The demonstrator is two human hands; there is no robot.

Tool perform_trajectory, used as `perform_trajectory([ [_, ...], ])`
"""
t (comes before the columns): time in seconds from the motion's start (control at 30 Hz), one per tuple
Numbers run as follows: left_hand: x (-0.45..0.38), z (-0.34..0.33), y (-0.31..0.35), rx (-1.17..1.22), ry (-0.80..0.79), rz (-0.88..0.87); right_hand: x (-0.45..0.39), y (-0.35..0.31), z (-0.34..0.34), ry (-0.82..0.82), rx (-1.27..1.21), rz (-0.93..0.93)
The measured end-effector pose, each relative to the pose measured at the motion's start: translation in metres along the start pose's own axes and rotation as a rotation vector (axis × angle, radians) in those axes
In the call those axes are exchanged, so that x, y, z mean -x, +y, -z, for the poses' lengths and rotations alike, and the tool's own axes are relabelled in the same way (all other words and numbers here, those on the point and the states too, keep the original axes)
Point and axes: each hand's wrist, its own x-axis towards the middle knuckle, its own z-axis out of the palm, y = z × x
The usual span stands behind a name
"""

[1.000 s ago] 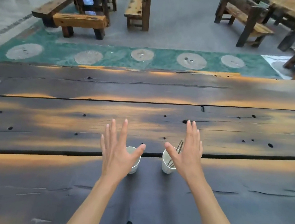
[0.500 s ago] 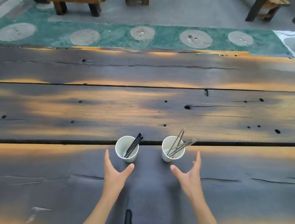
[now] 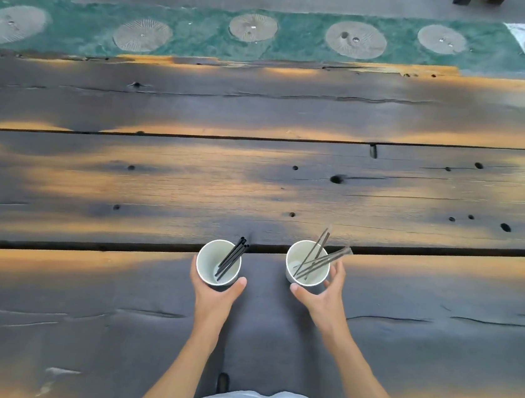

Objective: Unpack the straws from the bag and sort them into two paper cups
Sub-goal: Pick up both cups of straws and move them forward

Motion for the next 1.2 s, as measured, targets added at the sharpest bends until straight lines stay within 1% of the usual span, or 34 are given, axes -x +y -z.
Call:
perform_trajectory([
  [0.27,-0.002,-0.005,0.005,0.004,0.028,-0.005,-0.011,0.008,-0.007,-0.02,-0.037,0.008],
  [0.5,-0.005,-0.003,0.005,0.003,0.053,-0.015,-0.016,0.01,-0.011,0.007,-0.057,-0.001],
  [0.7,-0.008,-0.003,0.006,-0.002,0.041,-0.019,-0.02,0.009,-0.012,0.037,-0.054,-0.005],
  [0.93,-0.025,-0.008,0.028,0.006,0.026,-0.058,-0.04,-0.016,-0.011,0.043,-0.062,0.053],
  [1.1,-0.059,-0.014,0.057,0.014,0.018,-0.1,-0.071,-0.044,-0.015,0.037,-0.054,0.105],
  [1.2,-0.086,-0.019,0.079,0.028,0.04,-0.145,-0.095,-0.065,-0.018,0.031,-0.039,0.124],
])
